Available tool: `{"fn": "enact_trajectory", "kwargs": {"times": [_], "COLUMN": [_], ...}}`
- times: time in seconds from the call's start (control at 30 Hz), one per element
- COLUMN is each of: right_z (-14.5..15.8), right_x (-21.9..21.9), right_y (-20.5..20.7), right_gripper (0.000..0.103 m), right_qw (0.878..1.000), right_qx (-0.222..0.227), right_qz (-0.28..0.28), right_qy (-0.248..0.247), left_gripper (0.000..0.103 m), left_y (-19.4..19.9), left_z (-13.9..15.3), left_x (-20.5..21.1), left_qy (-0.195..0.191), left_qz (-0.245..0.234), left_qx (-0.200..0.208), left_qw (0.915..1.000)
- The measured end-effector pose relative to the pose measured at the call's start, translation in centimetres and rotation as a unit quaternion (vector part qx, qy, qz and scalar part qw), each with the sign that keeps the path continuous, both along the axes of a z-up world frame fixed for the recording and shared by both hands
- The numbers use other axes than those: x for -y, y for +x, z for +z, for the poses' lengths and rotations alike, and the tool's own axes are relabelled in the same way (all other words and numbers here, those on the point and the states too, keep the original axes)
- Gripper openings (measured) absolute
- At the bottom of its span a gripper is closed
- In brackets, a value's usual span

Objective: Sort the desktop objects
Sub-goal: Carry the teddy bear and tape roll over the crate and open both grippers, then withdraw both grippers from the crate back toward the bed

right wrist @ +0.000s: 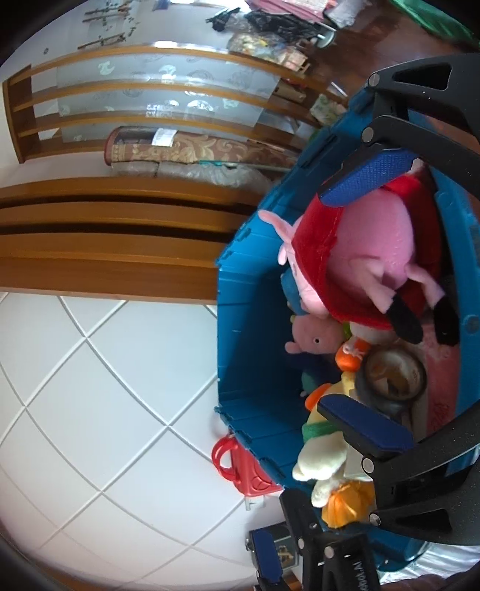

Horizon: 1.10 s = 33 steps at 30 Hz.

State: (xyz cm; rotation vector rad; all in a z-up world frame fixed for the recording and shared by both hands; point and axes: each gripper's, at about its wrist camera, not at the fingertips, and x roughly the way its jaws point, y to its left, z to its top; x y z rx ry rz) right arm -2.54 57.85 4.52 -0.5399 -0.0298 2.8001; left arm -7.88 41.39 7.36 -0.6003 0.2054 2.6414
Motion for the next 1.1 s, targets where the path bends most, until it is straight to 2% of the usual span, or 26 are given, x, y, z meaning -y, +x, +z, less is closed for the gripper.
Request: {"fn": "enact_trajectory", "kwargs": {"times": [0.3,0.43,0.6,0.8,0.9,1.1], "right_z": [2.6,3.2,3.6,2.6,1.1,-4.2], "right_x": [4.7,8.8,14.8,23.6,27.1,31.0], "right_y": [1.9,1.6,0.1,-4.0,-7.4,-15.8], "right_gripper": [0.103,0.103,0.103,0.103,0.103,0.103], "right_qw": [0.999,0.998,0.995,0.99,0.987,0.977], "right_qx": [-0.031,-0.04,-0.045,-0.027,-0.002,0.069], "right_qz": [0.022,0.053,0.087,0.138,0.16,0.199], "right_qy": [0.021,0.02,0.011,0.003,-0.006,-0.023], "left_gripper": [0.089,0.091,0.091,0.091,0.091,0.091], "left_y": [0.3,-0.1,-1.9,-5.2,-7.5,-11.3], "left_z": [0.6,0.0,-1.8,-4.6,-6.7,-11.8], "left_x": [6.4,11.3,19.2,28.0,31.3,35.0], "left_qy": [0.025,0.033,0.045,0.022,0.011,0.02], "left_qz": [0.04,0.067,0.096,0.133,0.164,0.212], "left_qx": [-0.015,-0.019,-0.005,0.017,0.043,0.097], "left_qw": [0.9988,0.9971,0.9943,0.9907,0.9855,0.9721]}}
